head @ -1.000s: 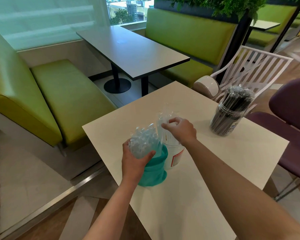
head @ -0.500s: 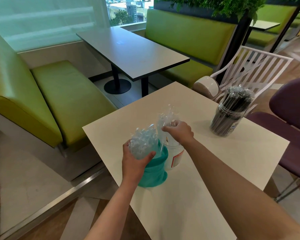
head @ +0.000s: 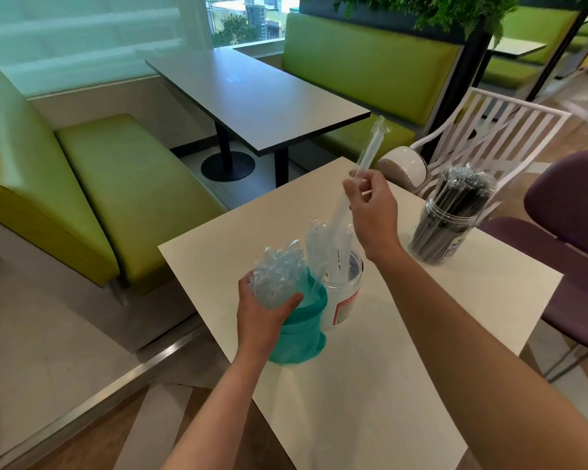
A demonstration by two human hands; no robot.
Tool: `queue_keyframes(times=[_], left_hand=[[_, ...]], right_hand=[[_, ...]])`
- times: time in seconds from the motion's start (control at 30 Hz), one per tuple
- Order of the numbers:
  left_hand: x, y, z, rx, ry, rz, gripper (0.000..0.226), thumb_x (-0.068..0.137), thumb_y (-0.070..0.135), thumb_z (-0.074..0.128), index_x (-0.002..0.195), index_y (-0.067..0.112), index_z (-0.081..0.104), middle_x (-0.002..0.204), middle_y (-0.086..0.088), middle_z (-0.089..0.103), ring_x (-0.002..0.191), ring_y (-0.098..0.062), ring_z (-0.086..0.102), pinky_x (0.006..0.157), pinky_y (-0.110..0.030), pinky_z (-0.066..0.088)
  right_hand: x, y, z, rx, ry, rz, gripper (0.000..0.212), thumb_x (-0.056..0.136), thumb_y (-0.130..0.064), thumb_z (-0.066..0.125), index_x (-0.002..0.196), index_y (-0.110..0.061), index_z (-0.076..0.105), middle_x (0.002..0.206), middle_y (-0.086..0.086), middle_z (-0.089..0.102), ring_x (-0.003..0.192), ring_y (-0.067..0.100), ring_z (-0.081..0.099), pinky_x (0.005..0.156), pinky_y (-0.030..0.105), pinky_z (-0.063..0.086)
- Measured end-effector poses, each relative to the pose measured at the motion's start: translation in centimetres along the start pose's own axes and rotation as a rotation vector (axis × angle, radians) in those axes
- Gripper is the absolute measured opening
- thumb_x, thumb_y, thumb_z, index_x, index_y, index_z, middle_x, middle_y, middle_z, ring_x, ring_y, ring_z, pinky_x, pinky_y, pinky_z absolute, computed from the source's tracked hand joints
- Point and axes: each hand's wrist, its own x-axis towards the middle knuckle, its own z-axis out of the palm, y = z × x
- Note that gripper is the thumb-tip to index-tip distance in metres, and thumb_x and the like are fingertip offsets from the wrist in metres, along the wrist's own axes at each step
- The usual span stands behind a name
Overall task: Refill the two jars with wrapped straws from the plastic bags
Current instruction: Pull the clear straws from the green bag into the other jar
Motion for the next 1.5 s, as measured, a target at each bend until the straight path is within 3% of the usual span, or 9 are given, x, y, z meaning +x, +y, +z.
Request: queue_keyframes(times=[0.3,0.63,0.77,0.87,0.97,1.1,1.27,1.37,1.5], left_hand=[[0.2,-0.2,-0.1,0.0,0.008,-0.015,0.087,0.066,0.037,0.087,0.132,0.03,0.03,0.135,0.007,0.045,0.12,-0.013,0.046,0.104,-0.038,0.046],[0.0,-0.3,-0.3,-0.019,0.009,0.003,0.084,0.065,0.037,0.087,0.125,0.036,0.028,0.126,0.013,0.042,0.115,-0.008,0.044,0.098,-0.03,0.045],[0.1,-0.5,-0.4,-0.028,0.015,0.0,0.083,0.066,0.037,0.087,0.125,0.036,0.028,0.125,0.014,0.042,0.115,-0.009,0.045,0.098,-0.031,0.045],[0.2,-0.6,-0.4,-0.032,0.018,-0.01,0.083,0.065,0.039,0.087,0.123,0.039,0.027,0.125,0.015,0.042,0.115,-0.009,0.046,0.098,-0.031,0.045],[0.3,-0.7,-0.4,-0.028,0.022,-0.006,0.084,0.064,0.041,0.087,0.123,0.039,0.027,0.124,0.015,0.042,0.115,-0.009,0.046,0.098,-0.032,0.046],[0.4,-0.8,-0.5,-0.026,0.018,-0.002,0.083,0.065,0.039,0.087,0.123,0.038,0.028,0.125,0.014,0.042,0.115,-0.009,0.046,0.098,-0.031,0.045],[0.6,-0.9,-0.5,-0.037,0.02,-0.002,0.083,0.066,0.038,0.087,0.123,0.039,0.027,0.123,0.014,0.041,0.114,-0.009,0.045,0.095,-0.027,0.043],[0.7,-1.0,-0.6,-0.043,0.016,-0.01,0.084,0.065,0.038,0.087,0.124,0.039,0.027,0.124,0.014,0.042,0.116,-0.011,0.045,0.098,-0.031,0.045],[0.7,-1.0,-0.6,-0.046,0.006,-0.015,0.084,0.066,0.038,0.086,0.127,0.037,0.028,0.125,0.013,0.042,0.117,-0.011,0.045,0.1,-0.032,0.045]], right_hand=[[-2.1,3.3,0.9,-0.219,-0.264,0.095,0.04,0.089,-0.021,0.07,0.122,-0.019,0.046,0.097,-0.009,0.054,0.072,0.005,0.057,0.056,0.003,0.043],[-2.7,5.6,2.8,-0.321,-0.415,0.121,0.019,0.092,-0.01,0.063,0.105,-0.022,0.056,0.101,0.004,0.065,0.083,0.017,0.064,0.076,0.031,0.059],[-2.4,4.7,2.8,-0.414,-0.402,-0.028,0.039,0.086,-0.013,0.068,0.119,-0.026,0.051,0.121,0.0,0.051,0.101,0.011,0.052,0.08,0.013,0.046],[-2.1,4.1,2.6,-0.569,-0.379,-0.244,0.03,0.092,-0.034,0.06,0.122,-0.038,0.056,0.135,-0.004,0.042,0.122,0.015,0.037,0.105,0.034,0.034],[-1.7,4.5,2.3,-0.694,-0.441,-0.347,0.025,0.093,-0.053,0.052,0.11,-0.041,0.066,0.138,-0.011,0.044,0.13,0.014,0.032,0.107,0.042,0.021],[-0.8,6.0,2.3,-0.746,-0.399,-0.351,0.02,0.095,-0.046,0.053,0.106,-0.035,0.066,0.147,-0.009,0.041,0.139,0.014,0.03,0.115,0.049,0.013],[-0.4,7.7,1.9,-0.723,-0.474,-0.237,0.038,0.096,-0.043,0.054,0.132,-0.039,0.042,0.152,-0.008,0.034,0.139,0.023,0.034,0.113,0.059,0.027],[-0.6,7.9,1.9,-0.712,-0.447,-0.211,0.052,0.084,-0.054,0.065,0.126,-0.035,0.041,0.143,-0.006,0.039,0.123,0.022,0.045,0.102,0.05,0.044],[-0.3,7.9,2.1,-0.635,-0.375,-0.209,0.04,0.085,-0.042,0.071,0.109,-0.025,0.044,0.12,-0.002,0.052,0.102,0.019,0.052,0.089,0.032,0.052]])
